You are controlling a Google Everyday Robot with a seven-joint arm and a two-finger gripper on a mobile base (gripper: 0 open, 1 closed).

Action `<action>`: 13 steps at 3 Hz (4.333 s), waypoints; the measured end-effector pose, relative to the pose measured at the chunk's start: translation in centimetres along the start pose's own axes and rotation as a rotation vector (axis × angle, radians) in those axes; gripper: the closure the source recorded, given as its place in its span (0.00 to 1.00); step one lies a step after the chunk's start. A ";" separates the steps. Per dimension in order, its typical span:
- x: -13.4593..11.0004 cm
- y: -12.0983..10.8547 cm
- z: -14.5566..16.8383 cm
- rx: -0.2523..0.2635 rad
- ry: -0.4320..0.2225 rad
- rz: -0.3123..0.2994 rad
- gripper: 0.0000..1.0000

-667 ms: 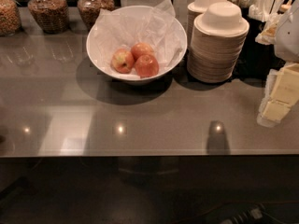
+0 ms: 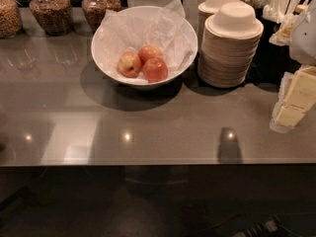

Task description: Pick apple from white bowl

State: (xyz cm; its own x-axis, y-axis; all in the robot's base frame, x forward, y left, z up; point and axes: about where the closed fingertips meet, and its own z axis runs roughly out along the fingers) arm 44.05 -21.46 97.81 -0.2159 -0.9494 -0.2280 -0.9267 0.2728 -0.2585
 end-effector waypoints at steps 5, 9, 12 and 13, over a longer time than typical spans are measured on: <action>-18.6 -10.7 7.1 0.137 -0.410 -0.092 0.00; -21.7 -12.2 10.1 0.176 -0.460 -0.064 0.00; -23.1 -13.3 15.3 0.144 -0.411 -0.022 0.04; -22.1 -13.7 16.5 0.153 -0.385 0.015 0.23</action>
Offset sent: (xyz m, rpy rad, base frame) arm 0.0819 0.0863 -0.0142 0.3111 -0.1799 0.1162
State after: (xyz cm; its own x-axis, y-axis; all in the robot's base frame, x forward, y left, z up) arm 66.62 -1.64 90.90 -0.0712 -0.8254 -0.5600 -0.8616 0.3338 -0.3823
